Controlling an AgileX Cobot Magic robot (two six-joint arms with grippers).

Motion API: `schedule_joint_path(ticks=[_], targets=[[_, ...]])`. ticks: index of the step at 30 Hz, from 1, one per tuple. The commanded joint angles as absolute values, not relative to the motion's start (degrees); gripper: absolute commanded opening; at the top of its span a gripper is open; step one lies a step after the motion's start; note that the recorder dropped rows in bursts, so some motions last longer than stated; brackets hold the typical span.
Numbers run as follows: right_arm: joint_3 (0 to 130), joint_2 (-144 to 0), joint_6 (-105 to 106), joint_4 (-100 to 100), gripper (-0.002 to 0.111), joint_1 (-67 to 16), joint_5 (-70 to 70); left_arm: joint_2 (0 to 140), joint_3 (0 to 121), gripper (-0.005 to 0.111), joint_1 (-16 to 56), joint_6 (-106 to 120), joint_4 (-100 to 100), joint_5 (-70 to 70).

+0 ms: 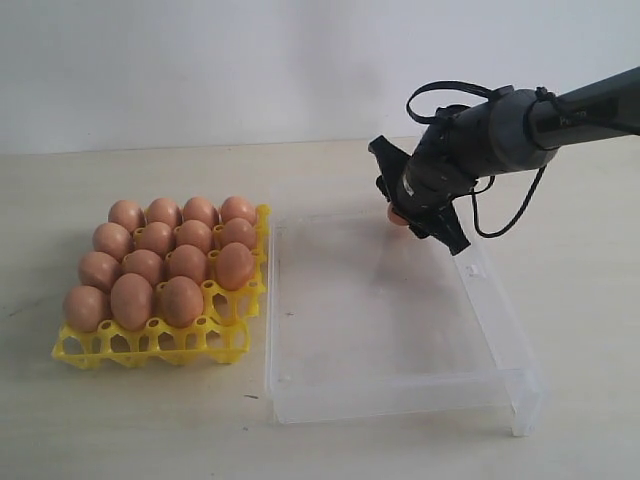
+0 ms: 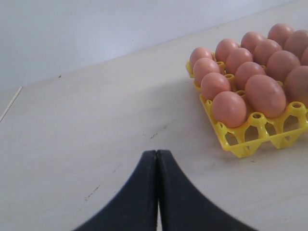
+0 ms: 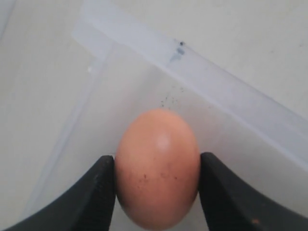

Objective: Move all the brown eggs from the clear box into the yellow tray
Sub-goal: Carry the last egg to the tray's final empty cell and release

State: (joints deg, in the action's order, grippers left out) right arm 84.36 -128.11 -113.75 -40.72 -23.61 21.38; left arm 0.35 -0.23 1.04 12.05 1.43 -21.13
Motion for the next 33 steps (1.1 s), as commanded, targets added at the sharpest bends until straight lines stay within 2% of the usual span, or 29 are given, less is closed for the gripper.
schedule_joint_path(ticks=[1,7,16,19,27,30,33], targets=[[84.4,-126.2,-109.7,-41.0,0.000,-23.4,16.9,0.0,0.0,0.000,1.1,11.8,1.4,-20.7],[84.4,-121.3,-97.1,-38.7,0.000,-24.7,12.7,0.0,0.0,0.000,1.1,11.8,1.4,-20.7],[84.4,-114.4,-40.6,-22.5,0.000,-31.5,15.3,0.0,0.0,0.000,1.1,11.8,1.4,-20.7],[84.4,-113.1,-30.4,-18.0,0.000,-35.5,14.3,0.0,0.0,0.000,1.1,11.8,1.4,-20.7],[81.5,-114.8,-6.9,-9.3,0.000,-44.6,5.8,0.0,0.0,0.000,1.1,11.8,1.4,-20.7],[77.3,-115.2,4.9,-2.8,0.000,-46.3,-1.2,0.0,0.0,0.000,1.1,11.8,1.4,-20.7],[73.0,-115.2,7.7,-0.9,0.000,-46.6,-6.6,0.0,0.0,0.000,1.1,11.8,1.4,-20.7]])
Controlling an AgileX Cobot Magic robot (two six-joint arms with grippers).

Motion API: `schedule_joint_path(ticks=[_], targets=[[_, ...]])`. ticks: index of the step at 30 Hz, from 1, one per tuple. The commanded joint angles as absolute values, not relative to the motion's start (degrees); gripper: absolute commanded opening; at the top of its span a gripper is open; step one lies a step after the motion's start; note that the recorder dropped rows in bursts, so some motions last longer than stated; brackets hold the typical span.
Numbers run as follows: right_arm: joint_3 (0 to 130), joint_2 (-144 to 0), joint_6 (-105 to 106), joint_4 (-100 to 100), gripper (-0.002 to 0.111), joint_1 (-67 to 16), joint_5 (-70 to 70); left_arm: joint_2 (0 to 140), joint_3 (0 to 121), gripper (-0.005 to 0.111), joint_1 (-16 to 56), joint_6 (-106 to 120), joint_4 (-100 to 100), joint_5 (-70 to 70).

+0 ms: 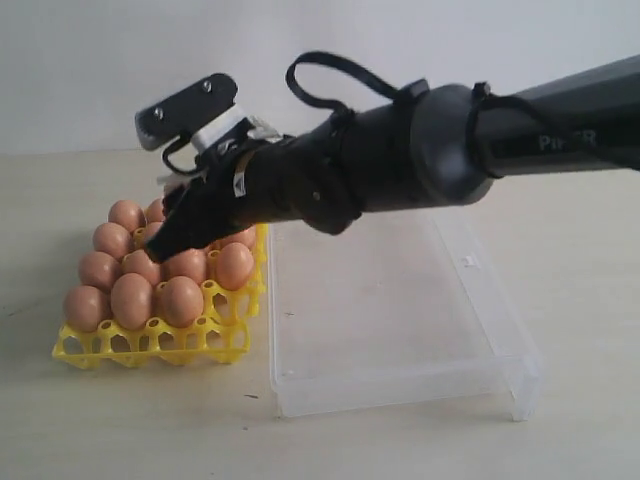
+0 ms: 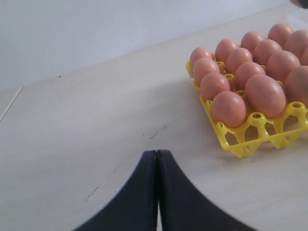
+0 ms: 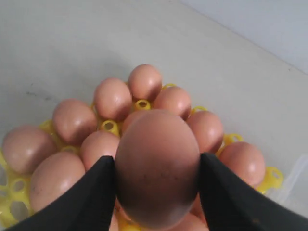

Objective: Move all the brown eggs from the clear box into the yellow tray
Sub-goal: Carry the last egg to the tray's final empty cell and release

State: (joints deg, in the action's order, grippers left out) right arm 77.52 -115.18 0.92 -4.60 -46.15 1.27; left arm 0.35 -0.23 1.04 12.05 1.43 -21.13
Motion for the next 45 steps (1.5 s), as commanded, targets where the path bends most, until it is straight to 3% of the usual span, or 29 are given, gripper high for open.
schedule_joint_path(ticks=[1,12,36,37,39,40,41,42,43,45], targets=[[72.2,-115.2,7.7,-0.9,0.000,-46.6,-7.4,0.0,0.0,0.000,1.1,11.8,1.4,-20.7],[66.1,-117.4,7.4,0.0,0.000,-46.6,-15.2,0.0,0.0,0.000,1.1,11.8,1.4,-20.7],[62.8,-118.0,5.9,2.9,0.000,-46.6,-14.3,0.0,0.0,0.000,1.1,11.8,1.4,-20.7],[62.8,-118.0,5.9,2.9,0.002,-46.6,-14.6,0.0,0.0,0.000,1.1,11.8,1.4,-20.7],[62.8,-118.0,6.0,2.9,0.016,-46.6,-14.7,0.0,0.0,0.000,1.1,11.8,1.4,-20.7],[62.8,-118.0,6.0,2.7,0.034,-46.6,-14.7,0.0,0.0,0.000,1.1,11.8,1.4,-20.7],[62.8,-118.0,6.0,2.7,0.042,-46.6,-14.7,0.0,0.0,0.000,1.1,11.8,1.4,-20.7],[62.8,-118.0,6.0,2.7,0.063,-46.6,-14.9,0.0,0.0,0.000,1.1,11.8,1.4,-20.7],[62.8,-118.0,6.1,2.7,0.072,-46.6,-14.9,0.0,0.0,0.000,1.1,11.8,1.4,-20.7],[62.8,-118.0,6.4,2.7,0.072,-46.6,-14.8,0.0,0.0,0.000,1.1,11.8,1.4,-20.7]])
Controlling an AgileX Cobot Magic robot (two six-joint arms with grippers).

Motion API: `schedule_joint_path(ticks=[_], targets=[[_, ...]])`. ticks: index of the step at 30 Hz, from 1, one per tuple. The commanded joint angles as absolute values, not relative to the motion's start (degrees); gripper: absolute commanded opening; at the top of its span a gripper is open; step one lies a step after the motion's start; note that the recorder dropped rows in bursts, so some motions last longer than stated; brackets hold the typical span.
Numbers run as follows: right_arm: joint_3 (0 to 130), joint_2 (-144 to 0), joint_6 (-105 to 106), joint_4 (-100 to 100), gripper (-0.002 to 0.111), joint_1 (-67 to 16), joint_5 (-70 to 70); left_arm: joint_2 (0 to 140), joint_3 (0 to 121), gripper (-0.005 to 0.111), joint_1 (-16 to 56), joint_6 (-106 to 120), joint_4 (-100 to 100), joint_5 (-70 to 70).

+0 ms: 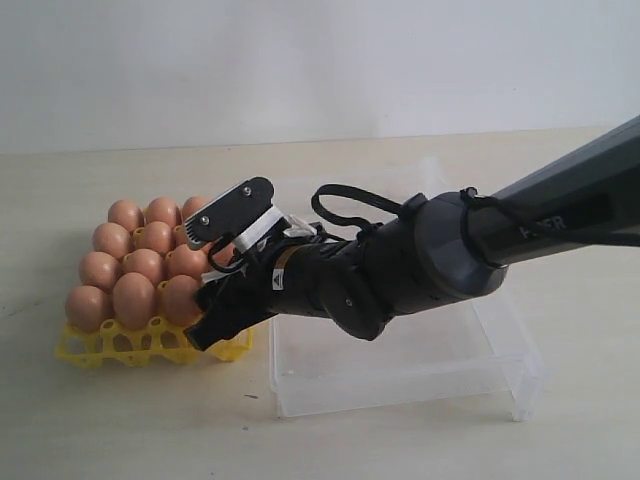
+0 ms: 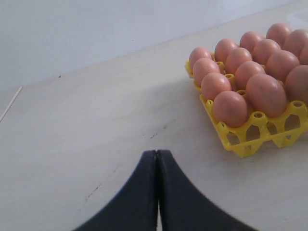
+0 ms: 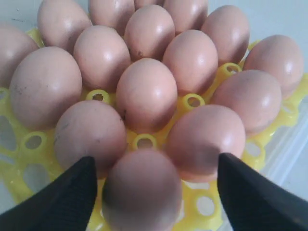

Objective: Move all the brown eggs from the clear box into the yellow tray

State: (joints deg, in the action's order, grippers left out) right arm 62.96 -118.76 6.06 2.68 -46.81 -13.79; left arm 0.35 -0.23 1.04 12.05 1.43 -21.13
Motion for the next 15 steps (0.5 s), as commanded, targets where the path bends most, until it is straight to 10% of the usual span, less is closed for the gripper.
schedule_joint_path(ticks=[1,6,11,15], targets=[[62.8,-117.7,6.4,2.7,0.071,-46.6,-14.7,0.0,0.0,0.000,1.1,11.8,1.4,-20.7],[62.8,-112.5,6.3,2.5,0.050,-46.6,-11.3,0.0,0.0,0.000,1.1,11.8,1.4,-20.7],[61.1,-103.8,6.6,0.8,0.000,-45.8,-9.3,0.0,0.0,0.000,1.1,11.8,1.4,-20.7],[56.5,-97.5,5.5,0.6,0.000,-43.0,-13.5,0.0,0.0,0.000,1.1,11.8,1.4,-20.7]])
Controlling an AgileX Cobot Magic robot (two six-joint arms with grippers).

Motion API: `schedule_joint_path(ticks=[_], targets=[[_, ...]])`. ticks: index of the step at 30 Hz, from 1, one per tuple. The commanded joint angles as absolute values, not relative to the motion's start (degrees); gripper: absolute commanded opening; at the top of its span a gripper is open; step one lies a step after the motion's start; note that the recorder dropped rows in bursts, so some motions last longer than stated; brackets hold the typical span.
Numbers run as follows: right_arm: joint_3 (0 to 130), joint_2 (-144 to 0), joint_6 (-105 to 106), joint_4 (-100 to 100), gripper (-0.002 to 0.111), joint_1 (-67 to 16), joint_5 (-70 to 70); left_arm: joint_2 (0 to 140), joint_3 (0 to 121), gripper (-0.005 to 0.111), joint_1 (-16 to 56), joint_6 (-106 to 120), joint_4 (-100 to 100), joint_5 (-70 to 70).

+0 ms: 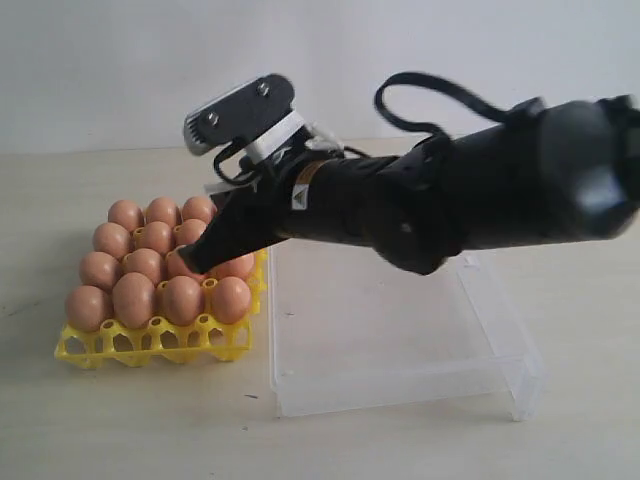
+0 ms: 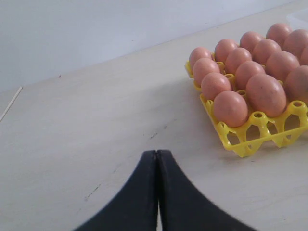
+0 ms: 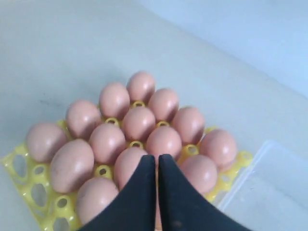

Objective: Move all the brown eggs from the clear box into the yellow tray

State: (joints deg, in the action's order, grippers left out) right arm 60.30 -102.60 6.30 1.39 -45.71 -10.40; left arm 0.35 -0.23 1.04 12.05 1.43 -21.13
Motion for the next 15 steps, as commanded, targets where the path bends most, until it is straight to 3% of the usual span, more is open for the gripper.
schedule_joint_path(ticks=[1,15], targets=[[54.8,-96.0,5.5,0.6,0.000,-41.9,-15.1,0.0,0.0,0.000,1.1,11.8,1.4,-20.7],[32.1,-72.3,6.1,1.6,0.000,-26.2,-22.3,0.0,0.0,0.000,1.1,11.8,1.4,-20.7]])
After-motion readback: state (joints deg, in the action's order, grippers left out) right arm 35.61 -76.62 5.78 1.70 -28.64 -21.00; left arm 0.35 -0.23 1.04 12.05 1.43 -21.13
